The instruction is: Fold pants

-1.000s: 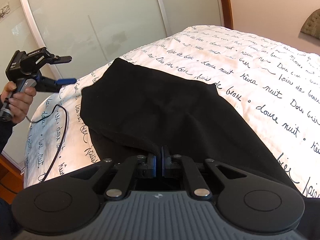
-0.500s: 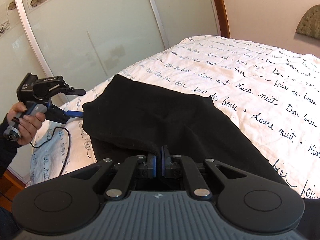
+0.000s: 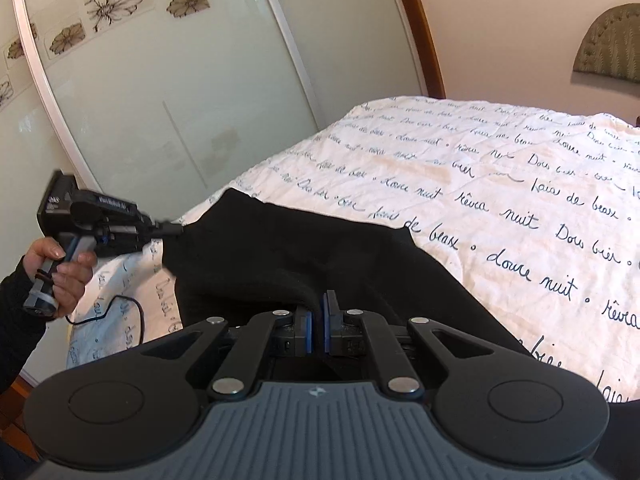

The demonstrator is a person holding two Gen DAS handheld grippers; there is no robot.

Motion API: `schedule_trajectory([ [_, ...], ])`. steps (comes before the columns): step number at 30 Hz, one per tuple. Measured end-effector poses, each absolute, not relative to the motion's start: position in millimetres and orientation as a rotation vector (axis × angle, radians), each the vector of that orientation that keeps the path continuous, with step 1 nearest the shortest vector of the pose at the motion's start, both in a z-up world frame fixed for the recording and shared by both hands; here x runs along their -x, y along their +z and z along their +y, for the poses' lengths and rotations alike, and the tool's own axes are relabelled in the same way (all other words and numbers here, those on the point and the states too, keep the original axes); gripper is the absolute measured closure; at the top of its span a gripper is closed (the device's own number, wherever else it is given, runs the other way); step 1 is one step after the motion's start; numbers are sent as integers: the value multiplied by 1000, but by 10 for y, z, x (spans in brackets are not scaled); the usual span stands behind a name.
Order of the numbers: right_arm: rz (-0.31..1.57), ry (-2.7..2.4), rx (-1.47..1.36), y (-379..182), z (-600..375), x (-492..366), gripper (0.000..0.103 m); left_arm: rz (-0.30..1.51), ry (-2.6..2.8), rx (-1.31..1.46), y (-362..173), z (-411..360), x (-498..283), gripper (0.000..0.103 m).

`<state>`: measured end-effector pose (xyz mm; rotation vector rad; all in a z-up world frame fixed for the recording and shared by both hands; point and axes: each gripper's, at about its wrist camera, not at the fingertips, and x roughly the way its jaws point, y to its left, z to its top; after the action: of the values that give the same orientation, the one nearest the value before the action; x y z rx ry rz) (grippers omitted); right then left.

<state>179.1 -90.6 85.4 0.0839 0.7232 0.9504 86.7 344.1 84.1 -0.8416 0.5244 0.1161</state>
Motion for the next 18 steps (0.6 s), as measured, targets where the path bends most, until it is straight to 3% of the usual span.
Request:
schedule_trajectory([
  [3, 731, 955, -79, 807, -888, -1640, 98, 527, 123, 812, 875, 3459, -815, 98],
  [8, 808, 952, -44, 485, -718, -1458, 98, 741, 252, 861, 194, 3542, -854, 97],
  [9, 822, 946, -31, 426, -686, -1447, 98, 745, 254, 872, 124, 3556, -831, 93],
  [10, 830, 941, -13, 389, -653, -1438, 98, 739, 258, 876, 118, 3551, -807, 81],
  [12, 832, 937, -5, 365, -643, -1435, 98, 747, 248, 874, 184, 3537, -783, 78],
  [14, 818, 940, -22, 402, -665, -1445, 97, 773, 227, 844, 301, 3502, -749, 68],
  [16, 801, 942, -33, 442, -696, -1440, 97, 794, 186, 794, 446, 3362, -696, 40],
  [18, 791, 944, -30, 460, -707, -1415, 97, 762, 65, 863, 557, 3148, -646, 31],
])
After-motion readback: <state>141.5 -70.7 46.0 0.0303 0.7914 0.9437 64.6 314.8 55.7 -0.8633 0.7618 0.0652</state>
